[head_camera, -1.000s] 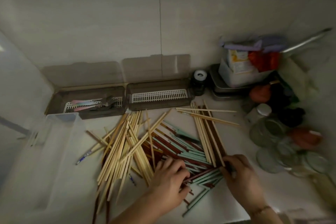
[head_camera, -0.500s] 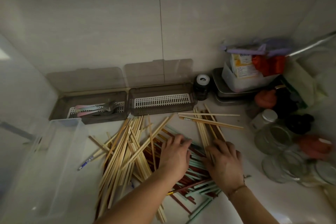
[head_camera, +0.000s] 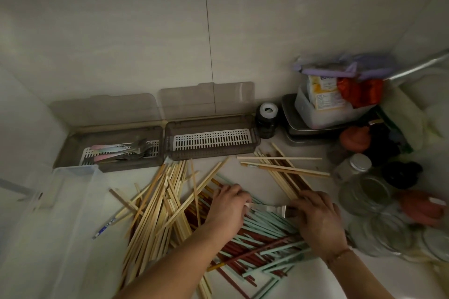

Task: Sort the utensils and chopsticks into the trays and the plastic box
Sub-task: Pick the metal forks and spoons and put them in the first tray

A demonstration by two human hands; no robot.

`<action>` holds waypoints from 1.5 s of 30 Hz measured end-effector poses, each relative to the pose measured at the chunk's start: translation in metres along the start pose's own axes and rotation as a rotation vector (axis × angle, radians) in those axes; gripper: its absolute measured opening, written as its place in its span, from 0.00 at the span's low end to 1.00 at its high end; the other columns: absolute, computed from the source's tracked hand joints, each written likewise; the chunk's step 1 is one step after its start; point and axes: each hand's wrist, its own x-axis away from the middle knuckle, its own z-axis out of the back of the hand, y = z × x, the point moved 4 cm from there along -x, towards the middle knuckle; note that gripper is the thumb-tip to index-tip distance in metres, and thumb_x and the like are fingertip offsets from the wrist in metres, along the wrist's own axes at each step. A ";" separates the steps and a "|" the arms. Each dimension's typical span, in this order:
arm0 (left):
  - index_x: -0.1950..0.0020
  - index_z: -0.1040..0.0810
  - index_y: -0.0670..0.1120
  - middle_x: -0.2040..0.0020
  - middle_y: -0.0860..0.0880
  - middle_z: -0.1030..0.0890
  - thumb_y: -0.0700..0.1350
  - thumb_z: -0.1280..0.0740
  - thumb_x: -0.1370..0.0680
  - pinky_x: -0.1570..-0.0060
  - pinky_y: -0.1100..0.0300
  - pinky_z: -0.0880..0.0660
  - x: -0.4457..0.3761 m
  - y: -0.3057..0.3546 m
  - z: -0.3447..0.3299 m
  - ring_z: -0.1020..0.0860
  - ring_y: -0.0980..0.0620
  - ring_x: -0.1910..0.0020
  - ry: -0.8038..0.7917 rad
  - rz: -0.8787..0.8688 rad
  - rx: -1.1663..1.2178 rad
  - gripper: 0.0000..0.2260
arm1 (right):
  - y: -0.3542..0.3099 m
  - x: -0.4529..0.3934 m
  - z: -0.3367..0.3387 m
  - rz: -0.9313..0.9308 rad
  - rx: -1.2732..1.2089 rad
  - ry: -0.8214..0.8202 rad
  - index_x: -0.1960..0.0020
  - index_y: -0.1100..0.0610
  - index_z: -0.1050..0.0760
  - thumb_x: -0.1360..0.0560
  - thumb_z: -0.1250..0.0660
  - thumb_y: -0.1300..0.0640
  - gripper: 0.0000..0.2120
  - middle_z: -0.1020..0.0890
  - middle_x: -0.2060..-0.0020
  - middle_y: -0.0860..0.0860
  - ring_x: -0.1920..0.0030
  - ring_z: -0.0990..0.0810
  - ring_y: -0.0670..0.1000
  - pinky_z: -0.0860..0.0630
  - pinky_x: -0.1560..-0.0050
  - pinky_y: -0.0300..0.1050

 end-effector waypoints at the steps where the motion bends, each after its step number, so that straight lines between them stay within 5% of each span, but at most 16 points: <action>1: 0.47 0.21 0.51 0.47 0.53 0.25 0.45 0.36 0.23 0.42 0.54 0.36 0.000 -0.001 0.002 0.30 0.49 0.43 -0.013 0.013 0.035 0.07 | 0.002 -0.001 0.000 -0.007 -0.015 -0.001 0.56 0.52 0.16 0.41 0.21 0.64 0.15 0.18 0.49 0.53 0.48 0.23 0.63 0.24 0.54 0.57; 6: 0.51 0.22 0.51 0.53 0.56 0.27 0.43 0.35 0.21 0.50 0.59 0.27 0.007 -0.012 0.017 0.27 0.57 0.52 -0.064 0.109 0.250 0.04 | -0.009 -0.011 0.005 0.066 -0.131 0.115 0.53 0.55 0.18 0.36 0.25 0.67 0.14 0.18 0.50 0.53 0.49 0.23 0.61 0.23 0.54 0.55; 12: 0.51 0.19 0.49 0.55 0.57 0.22 0.41 0.35 0.21 0.54 0.70 0.30 0.019 -0.019 0.061 0.25 0.61 0.56 0.256 0.150 0.385 0.06 | -0.067 -0.030 0.012 0.339 -0.125 0.090 0.44 0.53 0.20 0.32 0.25 0.58 0.17 0.18 0.47 0.49 0.44 0.22 0.57 0.23 0.49 0.55; 16: 0.51 0.18 0.46 0.55 0.54 0.20 0.41 0.34 0.22 0.52 0.66 0.26 0.033 -0.028 0.096 0.22 0.60 0.54 0.423 0.009 0.447 0.05 | -0.106 -0.043 0.011 0.454 -0.210 0.030 0.53 0.50 0.21 0.27 0.30 0.55 0.03 0.19 0.55 0.44 0.52 0.21 0.49 0.21 0.55 0.50; 21: 0.53 0.16 0.46 0.55 0.53 0.19 0.38 0.29 0.25 0.53 0.61 0.23 0.055 -0.067 0.140 0.20 0.58 0.54 0.577 -0.043 0.566 0.04 | -0.153 -0.059 0.002 0.253 -0.623 -0.431 0.46 0.43 0.24 0.23 0.44 0.40 0.14 0.18 0.55 0.37 0.53 0.19 0.38 0.23 0.53 0.39; 25: 0.53 0.17 0.45 0.55 0.52 0.18 0.37 0.27 0.27 0.54 0.58 0.21 0.074 -0.110 0.174 0.19 0.53 0.55 0.676 -0.026 0.654 0.05 | -0.202 -0.073 -0.010 0.026 -0.953 -0.788 0.50 0.60 0.22 0.21 0.41 0.48 0.16 0.18 0.62 0.50 0.63 0.20 0.49 0.26 0.60 0.47; 28: 0.53 0.18 0.48 0.54 0.53 0.18 0.39 0.28 0.27 0.53 0.59 0.22 0.088 -0.146 0.189 0.19 0.51 0.54 0.700 0.080 0.734 0.06 | -0.234 -0.087 -0.016 -0.107 -1.091 -0.929 0.48 0.62 0.22 0.22 0.36 0.59 0.08 0.21 0.66 0.54 0.68 0.25 0.50 0.28 0.67 0.42; 32: 0.52 0.19 0.51 0.54 0.52 0.17 0.33 0.29 0.27 0.52 0.60 0.22 0.105 -0.190 0.199 0.18 0.52 0.54 0.750 0.235 0.797 0.14 | -0.280 -0.114 -0.018 -0.056 -1.159 -0.886 0.48 0.60 0.19 0.25 0.34 0.65 0.07 0.20 0.65 0.53 0.69 0.23 0.48 0.27 0.68 0.39; 36: 0.49 0.20 0.49 0.52 0.50 0.17 0.31 0.29 0.28 0.51 0.59 0.23 0.113 -0.227 0.211 0.18 0.52 0.53 0.843 0.367 0.872 0.14 | -0.325 -0.151 -0.028 0.167 -0.677 -0.624 0.59 0.44 0.18 0.27 0.29 0.57 0.08 0.17 0.65 0.39 0.65 0.19 0.38 0.28 0.67 0.29; 39: 0.42 0.26 0.52 0.46 0.56 0.20 0.36 0.31 0.25 0.50 0.70 0.25 0.115 -0.245 0.217 0.21 0.64 0.48 0.851 0.534 0.834 0.15 | -0.355 -0.184 -0.037 0.227 -0.485 -0.397 0.64 0.43 0.21 0.28 0.29 0.56 0.10 0.20 0.68 0.34 0.65 0.23 0.33 0.32 0.65 0.22; 45: 0.42 0.24 0.54 0.42 0.58 0.25 0.44 0.32 0.24 0.45 0.71 0.34 0.122 -0.254 0.205 0.27 0.59 0.43 0.645 0.520 0.345 0.12 | -0.385 -0.220 -0.080 0.140 -0.307 -0.441 0.60 0.45 0.21 0.25 0.32 0.55 0.07 0.19 0.61 0.45 0.58 0.21 0.45 0.24 0.54 0.40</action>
